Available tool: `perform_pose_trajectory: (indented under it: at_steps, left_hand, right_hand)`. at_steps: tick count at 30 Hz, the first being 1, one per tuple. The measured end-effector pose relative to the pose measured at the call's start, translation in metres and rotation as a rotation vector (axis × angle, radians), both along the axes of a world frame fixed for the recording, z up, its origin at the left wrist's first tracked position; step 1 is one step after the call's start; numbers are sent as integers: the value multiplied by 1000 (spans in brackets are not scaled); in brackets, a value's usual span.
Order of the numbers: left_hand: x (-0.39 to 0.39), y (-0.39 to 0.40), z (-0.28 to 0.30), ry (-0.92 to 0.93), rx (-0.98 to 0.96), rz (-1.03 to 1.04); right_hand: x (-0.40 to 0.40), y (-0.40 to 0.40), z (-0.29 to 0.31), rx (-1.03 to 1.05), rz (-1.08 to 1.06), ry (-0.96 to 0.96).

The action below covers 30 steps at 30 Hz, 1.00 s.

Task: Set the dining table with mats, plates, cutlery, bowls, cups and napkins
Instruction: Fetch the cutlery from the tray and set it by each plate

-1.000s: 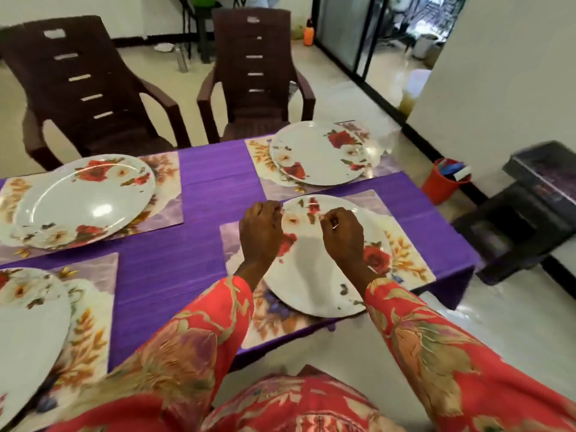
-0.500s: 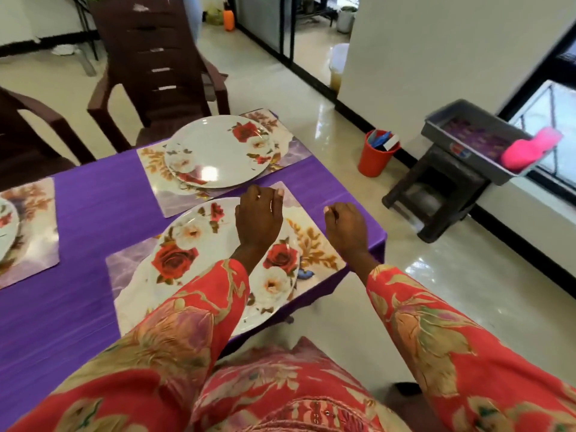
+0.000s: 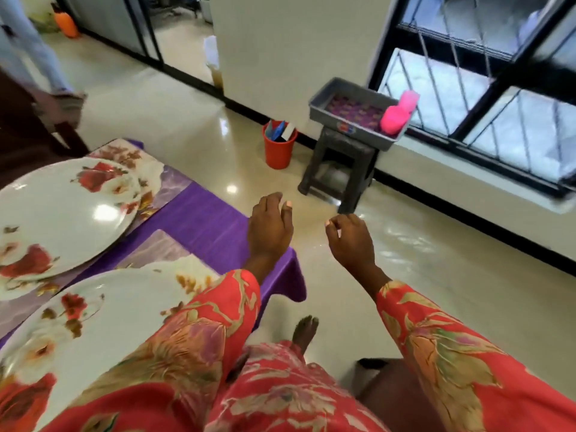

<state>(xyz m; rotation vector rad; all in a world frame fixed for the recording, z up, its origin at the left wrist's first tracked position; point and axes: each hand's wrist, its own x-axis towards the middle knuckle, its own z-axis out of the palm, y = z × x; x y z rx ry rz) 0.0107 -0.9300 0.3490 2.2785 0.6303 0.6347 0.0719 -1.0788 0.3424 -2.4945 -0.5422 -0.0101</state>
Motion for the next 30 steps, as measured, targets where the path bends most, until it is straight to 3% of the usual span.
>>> perform_pose_trajectory:
  at_steps: [15,30]
  left_hand:
    - [254,-46,-33,163,-83,-76]
    - [423,-41,-23,218,-77,-270]
  right_hand:
    - [229,-64,-8,-66,-104,81]
    - [404,-64,-18,14,-240,153]
